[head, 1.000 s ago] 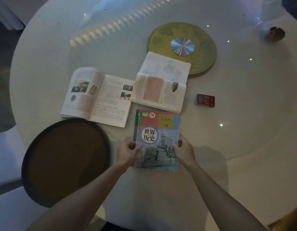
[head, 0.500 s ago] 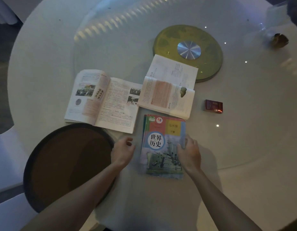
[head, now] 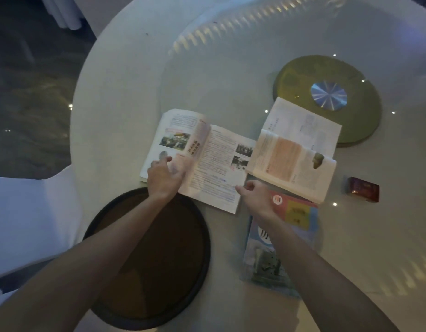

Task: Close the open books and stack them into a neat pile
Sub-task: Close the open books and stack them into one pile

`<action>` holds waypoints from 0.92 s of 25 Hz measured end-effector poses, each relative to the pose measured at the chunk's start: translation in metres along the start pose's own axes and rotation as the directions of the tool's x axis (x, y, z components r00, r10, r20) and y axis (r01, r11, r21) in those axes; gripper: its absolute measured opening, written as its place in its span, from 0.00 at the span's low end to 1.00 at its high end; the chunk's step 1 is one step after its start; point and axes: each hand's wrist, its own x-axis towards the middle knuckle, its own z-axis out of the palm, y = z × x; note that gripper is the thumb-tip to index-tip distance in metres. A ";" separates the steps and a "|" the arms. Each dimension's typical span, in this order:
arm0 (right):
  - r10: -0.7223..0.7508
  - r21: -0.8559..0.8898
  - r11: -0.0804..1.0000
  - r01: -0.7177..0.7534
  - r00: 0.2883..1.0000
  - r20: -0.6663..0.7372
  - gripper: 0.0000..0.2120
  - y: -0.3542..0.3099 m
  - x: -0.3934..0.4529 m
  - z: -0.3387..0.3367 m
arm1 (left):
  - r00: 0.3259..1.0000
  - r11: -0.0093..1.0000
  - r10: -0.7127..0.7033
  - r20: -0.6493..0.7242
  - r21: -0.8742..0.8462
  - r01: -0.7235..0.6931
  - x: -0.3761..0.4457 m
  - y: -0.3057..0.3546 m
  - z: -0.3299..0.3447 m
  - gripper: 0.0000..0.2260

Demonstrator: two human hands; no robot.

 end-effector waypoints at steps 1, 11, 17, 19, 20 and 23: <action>0.054 0.021 0.998 -0.054 0.999 0.008 0.14 -0.002 0.005 0.007 | 1.000 0.999 -0.026 -0.002 0.018 0.026 0.008 -0.004 -0.001 0.31; 0.414 0.352 0.843 -0.406 0.908 0.056 0.13 -0.013 0.027 0.036 | 0.967 0.968 -0.250 0.045 0.051 0.247 0.062 -0.045 -0.012 0.42; 0.462 0.468 0.745 -0.475 0.874 0.150 0.09 -0.019 0.026 0.041 | 0.938 0.928 -0.300 0.172 -0.176 0.329 0.063 -0.045 -0.020 0.36; 0.462 0.486 0.726 -0.486 0.869 0.179 0.09 -0.023 0.024 0.043 | 0.956 0.943 -0.209 0.205 -0.216 0.252 0.060 -0.035 -0.027 0.32; 0.456 0.470 0.735 -0.489 0.869 0.190 0.09 -0.023 0.023 0.045 | 0.968 0.957 -0.144 0.205 -0.222 0.189 0.055 -0.027 -0.030 0.31; 0.397 0.389 0.803 -0.452 0.892 0.218 0.11 -0.018 0.016 0.051 | 0.971 0.962 0.040 0.236 -0.272 0.026 0.034 0.001 -0.031 0.30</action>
